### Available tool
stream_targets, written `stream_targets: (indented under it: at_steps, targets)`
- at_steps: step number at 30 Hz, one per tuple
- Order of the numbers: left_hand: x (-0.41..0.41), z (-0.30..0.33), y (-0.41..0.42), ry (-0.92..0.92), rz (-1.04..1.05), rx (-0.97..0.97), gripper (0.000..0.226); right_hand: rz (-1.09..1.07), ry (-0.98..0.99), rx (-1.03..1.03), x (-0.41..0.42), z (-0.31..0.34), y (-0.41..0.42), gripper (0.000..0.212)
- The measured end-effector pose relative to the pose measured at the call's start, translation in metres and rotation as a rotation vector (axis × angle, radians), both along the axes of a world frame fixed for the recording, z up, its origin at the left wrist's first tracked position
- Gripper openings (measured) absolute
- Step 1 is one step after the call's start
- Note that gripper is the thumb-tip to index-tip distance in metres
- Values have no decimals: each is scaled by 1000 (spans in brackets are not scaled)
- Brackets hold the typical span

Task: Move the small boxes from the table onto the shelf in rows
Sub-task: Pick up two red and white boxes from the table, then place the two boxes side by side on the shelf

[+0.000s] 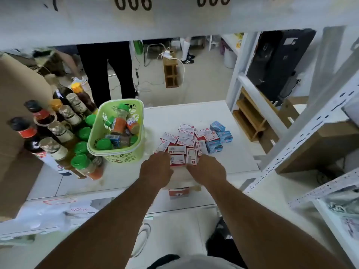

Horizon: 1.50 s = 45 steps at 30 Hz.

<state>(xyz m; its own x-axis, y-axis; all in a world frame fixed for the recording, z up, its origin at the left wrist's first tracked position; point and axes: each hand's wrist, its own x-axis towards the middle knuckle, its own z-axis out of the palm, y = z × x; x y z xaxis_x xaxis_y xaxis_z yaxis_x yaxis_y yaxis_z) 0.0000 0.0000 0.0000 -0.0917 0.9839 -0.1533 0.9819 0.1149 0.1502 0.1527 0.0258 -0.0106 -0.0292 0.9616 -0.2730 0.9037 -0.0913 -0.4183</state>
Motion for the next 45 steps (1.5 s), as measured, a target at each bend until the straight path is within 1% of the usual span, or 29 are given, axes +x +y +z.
stream_targets:
  at_steps: [1, 7, 11, 15, 19, 21, 25, 29, 32, 38, 41, 45]
  targets:
    - [-1, -1, 3, -4, -1, -24, 42, -11, -3, -9, 0, -3, 5, 47]
    - [-1, -15, 23, 5, -23, -14, 35, -41, -30, -1, -4, -7, 19, 56]
    - [-12, -19, 27, 15, -54, -24, 35, -57, -67, -9, -3, -7, 24, 56]
    - [-27, -22, 23, -12, -35, -60, 35, -44, -106, 14, -11, -4, 24, 51]
    - [-33, -24, 22, -80, -16, -78, 39, -39, -133, -1, -14, -2, 24, 34]
    - [-34, -25, 22, -132, 1, -80, 43, -40, -142, -24, -13, -1, 23, 30]
    - [-35, -19, 17, -203, -4, -76, 45, -31, -150, -58, -6, 4, 16, 37]
    - [-33, -3, 9, -260, -22, -48, 41, -22, -99, -57, 3, 17, 2, 44]
    - [-28, 17, 4, -263, -73, -57, 42, -13, -82, -56, 18, 33, -10, 45]
    - [1, 57, -6, -257, -199, -52, 49, -27, -137, -77, 64, 72, -40, 45]
    - [26, 73, -14, -257, -249, -55, 51, -24, -171, -46, 99, 92, -63, 42]
    - [77, 95, -26, -263, -320, -38, 51, -51, -205, -39, 155, 115, -101, 43]
